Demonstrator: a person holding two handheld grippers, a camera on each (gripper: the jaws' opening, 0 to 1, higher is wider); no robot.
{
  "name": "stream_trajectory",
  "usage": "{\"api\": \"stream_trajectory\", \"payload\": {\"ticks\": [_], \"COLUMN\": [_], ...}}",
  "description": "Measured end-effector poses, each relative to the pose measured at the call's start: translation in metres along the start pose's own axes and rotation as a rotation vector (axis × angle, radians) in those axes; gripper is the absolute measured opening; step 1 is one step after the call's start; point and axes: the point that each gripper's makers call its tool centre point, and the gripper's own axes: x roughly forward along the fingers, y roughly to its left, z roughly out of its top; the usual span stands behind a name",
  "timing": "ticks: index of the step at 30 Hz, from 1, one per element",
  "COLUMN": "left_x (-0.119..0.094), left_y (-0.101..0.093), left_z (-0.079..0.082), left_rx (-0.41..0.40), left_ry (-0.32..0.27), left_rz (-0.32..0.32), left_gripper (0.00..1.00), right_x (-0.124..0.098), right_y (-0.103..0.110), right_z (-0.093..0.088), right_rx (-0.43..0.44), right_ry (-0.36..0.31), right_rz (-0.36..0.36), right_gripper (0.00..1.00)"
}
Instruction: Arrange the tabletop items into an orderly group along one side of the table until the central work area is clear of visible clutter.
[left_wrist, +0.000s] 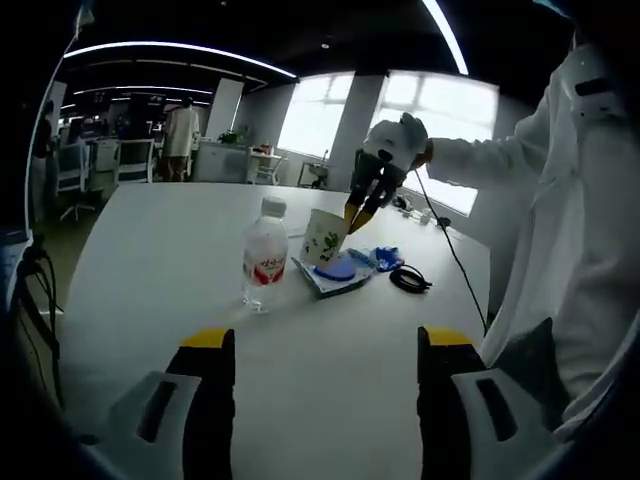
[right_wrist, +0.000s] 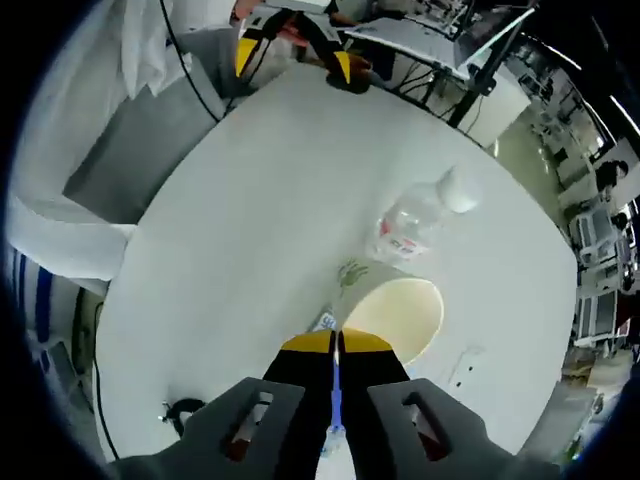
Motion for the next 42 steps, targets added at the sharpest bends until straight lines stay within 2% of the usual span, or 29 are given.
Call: {"api": "stream_trajectory", "payload": {"ticks": [2,7,11,13,16,29,42], "left_x": [-0.001,-0.003,-0.003,-0.003,-0.003,-0.003,-0.001], "left_y": [0.001,0.003,0.004,0.005,0.006,0.009,0.009], "left_z": [-0.001,-0.004,-0.006,-0.006,-0.007,-0.013,-0.014], "left_rx": [-0.001,-0.011,-0.014,-0.015,-0.019,-0.038,-0.044], "left_ry": [0.001,-0.005,-0.004,-0.004,-0.006,-0.003,-0.001], "left_rz": [0.005,0.012,0.013,0.015,0.017,0.025,0.024], "left_gripper": [0.76,0.75,0.75,0.75,0.74,0.74,0.73], "right_x": [0.002,0.009,0.013,0.017,0.025,0.051,0.066], "right_y": [-0.003,-0.012,-0.016,-0.02,-0.02,-0.025,-0.024], "right_z": [0.0,-0.009,-0.013,-0.015,-0.018,-0.02,-0.024], "right_rx": [-0.039,-0.215,-0.267,-0.334,-0.373,-0.481,-0.493], "right_ry": [0.016,0.119,0.151,0.186,0.204,0.255,0.269], "right_rz": [0.0,-0.001,0.003,-0.001,0.015,0.038,0.037], "right_gripper": [0.0,0.0,0.0,0.0,0.0,0.0,0.0]}}
